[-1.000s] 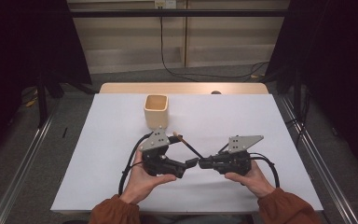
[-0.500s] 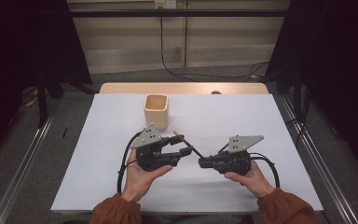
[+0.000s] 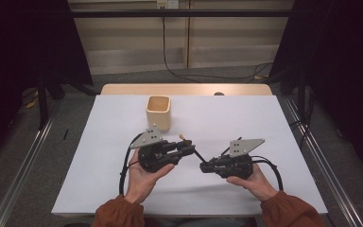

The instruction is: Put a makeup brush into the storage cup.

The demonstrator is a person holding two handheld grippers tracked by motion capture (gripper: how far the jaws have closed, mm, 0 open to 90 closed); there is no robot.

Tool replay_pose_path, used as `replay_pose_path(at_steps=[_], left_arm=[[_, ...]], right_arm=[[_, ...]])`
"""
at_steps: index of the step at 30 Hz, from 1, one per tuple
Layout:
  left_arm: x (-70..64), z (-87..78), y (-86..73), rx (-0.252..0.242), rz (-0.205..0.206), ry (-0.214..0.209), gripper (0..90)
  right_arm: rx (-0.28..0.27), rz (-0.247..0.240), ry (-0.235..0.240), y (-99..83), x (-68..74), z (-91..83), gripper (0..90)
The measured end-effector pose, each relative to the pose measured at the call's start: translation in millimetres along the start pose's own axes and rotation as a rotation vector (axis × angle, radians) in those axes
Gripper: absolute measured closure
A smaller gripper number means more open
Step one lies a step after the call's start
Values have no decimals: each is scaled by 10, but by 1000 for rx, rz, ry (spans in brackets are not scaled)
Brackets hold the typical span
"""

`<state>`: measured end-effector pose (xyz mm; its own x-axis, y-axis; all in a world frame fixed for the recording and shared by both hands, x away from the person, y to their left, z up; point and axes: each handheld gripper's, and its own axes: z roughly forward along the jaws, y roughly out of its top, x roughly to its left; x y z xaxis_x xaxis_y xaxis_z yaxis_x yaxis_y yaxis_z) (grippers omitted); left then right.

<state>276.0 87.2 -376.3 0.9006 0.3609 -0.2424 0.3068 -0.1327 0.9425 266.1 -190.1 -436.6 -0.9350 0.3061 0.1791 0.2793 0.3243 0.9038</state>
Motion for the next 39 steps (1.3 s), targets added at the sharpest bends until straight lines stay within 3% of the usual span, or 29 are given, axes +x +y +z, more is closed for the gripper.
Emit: replay_pose_path(at_steps=[7,12,24,28,33,39], left_arm=[[6,32,30,0,-31,-49,794],[-36,90,75,7,-25,-82,832],[-77,130,123,10,0,-86,842],[-89,114,133,9,11,-80,842],[-35,123,125,12,-4,-73,841],[-22,126,85,24,-9,-60,841]], right_arm=[[6,-4,-6,-4,1,5,853],[25,-6,-6,-20,9,36,847],[2,18,-8,-15,-1,-29,810],[-10,18,0,-3,2,-44,752],[-7,9,-10,21,27,-48,619],[-25,23,-51,40,18,-95,394]])
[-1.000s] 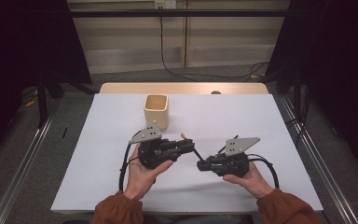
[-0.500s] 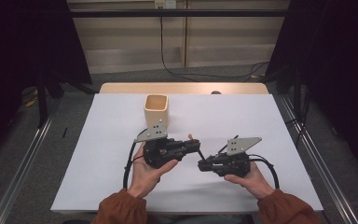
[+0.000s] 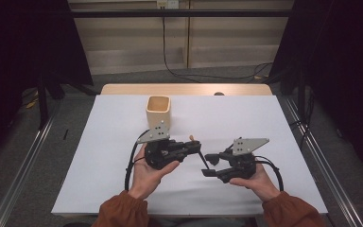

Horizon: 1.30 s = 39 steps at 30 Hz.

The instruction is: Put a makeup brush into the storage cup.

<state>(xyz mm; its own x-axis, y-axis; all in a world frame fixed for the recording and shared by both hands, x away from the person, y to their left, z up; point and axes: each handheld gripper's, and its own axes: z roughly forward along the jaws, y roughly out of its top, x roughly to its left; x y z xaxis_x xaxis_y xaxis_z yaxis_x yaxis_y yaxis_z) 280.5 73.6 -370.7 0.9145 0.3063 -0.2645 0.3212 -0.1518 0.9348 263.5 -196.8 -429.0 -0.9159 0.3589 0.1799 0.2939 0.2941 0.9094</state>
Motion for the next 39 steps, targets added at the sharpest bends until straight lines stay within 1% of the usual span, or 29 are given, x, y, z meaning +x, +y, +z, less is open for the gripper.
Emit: replay_pose_path(at_steps=[2,3,5,8,9,13,17,19,24,25,26,27,29,31,37,39], left_arm=[[1,-1,-5,3,4,6,841],[1,-4,-6,4,6,9,841],[-3,-11,-4,6,9,15,841],[6,-30,2,5,9,18,841],[12,-35,4,8,15,26,841],[25,-42,5,18,16,32,841],[34,-63,10,23,19,41,841],[40,-87,20,25,22,45,841],[60,-142,32,32,25,54,841],[57,-151,30,39,32,58,841],[60,-167,28,42,35,58,841],[63,-178,27,42,35,61,841],[80,-214,25,40,30,72,841],[102,-262,25,40,31,83,841],[161,-418,48,18,19,111,841],[183,-461,55,17,15,121,841]], right_arm=[[-15,9,-22,9,-8,-18,308],[-16,10,-25,11,-9,-23,290],[-23,22,-39,12,-15,-26,197],[-25,38,-53,7,-25,-17,107],[-25,38,-60,7,-23,-17,83],[-42,37,-98,12,-28,-38,22],[-47,55,-138,11,-45,-64,15],[-52,64,-148,9,-48,-81,15],[-63,58,-159,-3,-44,-124,15],[-66,55,-162,-9,-43,-136,13],[-63,53,-169,-13,-43,-144,13],[-61,53,-189,-19,-39,-156,13],[-63,46,-219,-20,-31,-182,15],[-66,47,-232,-20,-28,-210,15],[-73,55,-269,-68,-10,-272,20],[-71,55,-289,-86,-9,-279,20]])
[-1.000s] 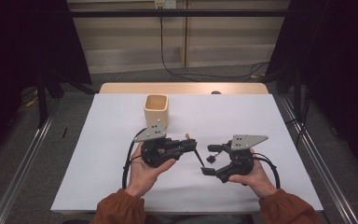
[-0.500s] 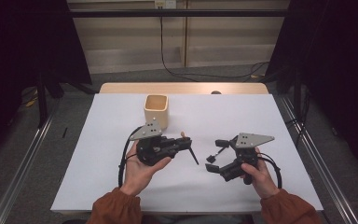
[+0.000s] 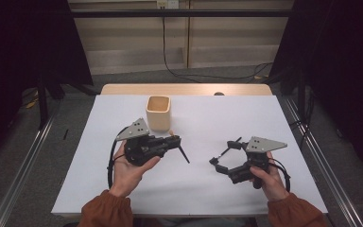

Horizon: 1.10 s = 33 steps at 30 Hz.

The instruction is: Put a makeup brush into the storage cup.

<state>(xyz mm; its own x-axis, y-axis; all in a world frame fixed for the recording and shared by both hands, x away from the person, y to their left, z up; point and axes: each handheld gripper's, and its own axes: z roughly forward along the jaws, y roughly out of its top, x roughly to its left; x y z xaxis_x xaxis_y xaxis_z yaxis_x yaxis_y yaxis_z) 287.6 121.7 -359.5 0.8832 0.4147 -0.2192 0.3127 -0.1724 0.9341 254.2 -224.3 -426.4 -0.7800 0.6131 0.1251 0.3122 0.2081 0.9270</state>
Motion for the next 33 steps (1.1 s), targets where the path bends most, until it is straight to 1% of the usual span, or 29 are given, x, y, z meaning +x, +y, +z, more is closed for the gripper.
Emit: replay_pose_path(at_steps=[3,4,6,7,9,12,14,17,21,23,25,27,28,30,31,33], left_arm=[[66,-63,4,-7,-13,25,841],[90,-83,2,-16,-21,28,841],[123,-123,3,-12,-22,43,841],[142,-144,6,-18,-26,43,841],[164,-177,18,-15,-19,53,841],[206,-231,46,-31,-28,60,841],[222,-257,67,-26,-23,73,841],[252,-281,92,-24,-19,81,841],[312,-303,95,-21,-37,99,841],[334,-319,92,-17,-38,102,841],[348,-342,103,-13,-32,117,841],[371,-375,125,-22,-35,123,841],[387,-399,146,-18,-30,133,841],[413,-434,177,-25,-34,142,841],[427,-451,193,-20,-31,150,841],[456,-474,206,-33,-41,155,841]], right_arm=[[-9,9,-27,-17,-10,-12,17],[-11,12,-33,-23,-15,-17,17],[-12,15,-43,-33,-18,-40,16],[-11,16,-49,-36,-14,-54,16],[-22,9,-56,-47,-10,-90,15],[-23,15,-68,-84,-22,-137,10],[-16,20,-71,-111,-36,-165,13],[-22,15,-78,-129,-44,-203,14],[-35,16,-82,-147,-53,-260,13],[-30,16,-85,-160,-52,-278,11],[-21,21,-79,-173,-47,-297,13],[-11,27,-75,-186,-41,-328,14],[-12,27,-76,-193,-37,-342,14],[-17,34,-82,-209,-32,-387,13],[-16,34,-85,-219,-34,-420,11],[-23,37,-95,-233,-35,-462,14]])
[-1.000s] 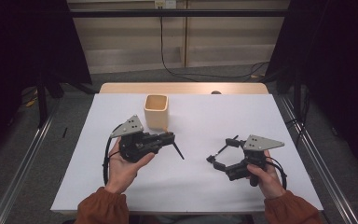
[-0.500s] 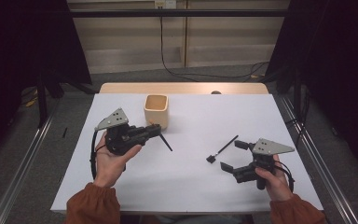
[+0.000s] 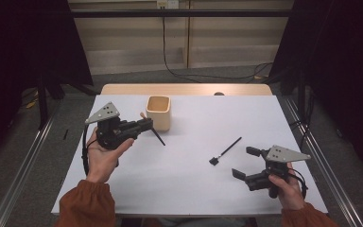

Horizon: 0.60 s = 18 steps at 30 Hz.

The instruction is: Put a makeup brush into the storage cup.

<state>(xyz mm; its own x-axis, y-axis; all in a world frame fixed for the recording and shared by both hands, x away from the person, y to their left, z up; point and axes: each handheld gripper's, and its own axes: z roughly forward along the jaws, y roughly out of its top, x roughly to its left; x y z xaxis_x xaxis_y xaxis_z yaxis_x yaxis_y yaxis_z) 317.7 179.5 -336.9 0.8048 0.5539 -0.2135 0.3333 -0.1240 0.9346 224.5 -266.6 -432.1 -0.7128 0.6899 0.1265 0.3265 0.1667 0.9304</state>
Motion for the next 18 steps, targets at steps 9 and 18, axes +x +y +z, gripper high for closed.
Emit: replay_pose_path(at_steps=[9,18], left_arm=[[119,-2,62,7,8,39,841],[155,-6,135,-17,28,64,841]], right_arm=[[-26,7,-22,-85,-24,-168,14],[-36,-2,-24,-131,-10,-171,13]])
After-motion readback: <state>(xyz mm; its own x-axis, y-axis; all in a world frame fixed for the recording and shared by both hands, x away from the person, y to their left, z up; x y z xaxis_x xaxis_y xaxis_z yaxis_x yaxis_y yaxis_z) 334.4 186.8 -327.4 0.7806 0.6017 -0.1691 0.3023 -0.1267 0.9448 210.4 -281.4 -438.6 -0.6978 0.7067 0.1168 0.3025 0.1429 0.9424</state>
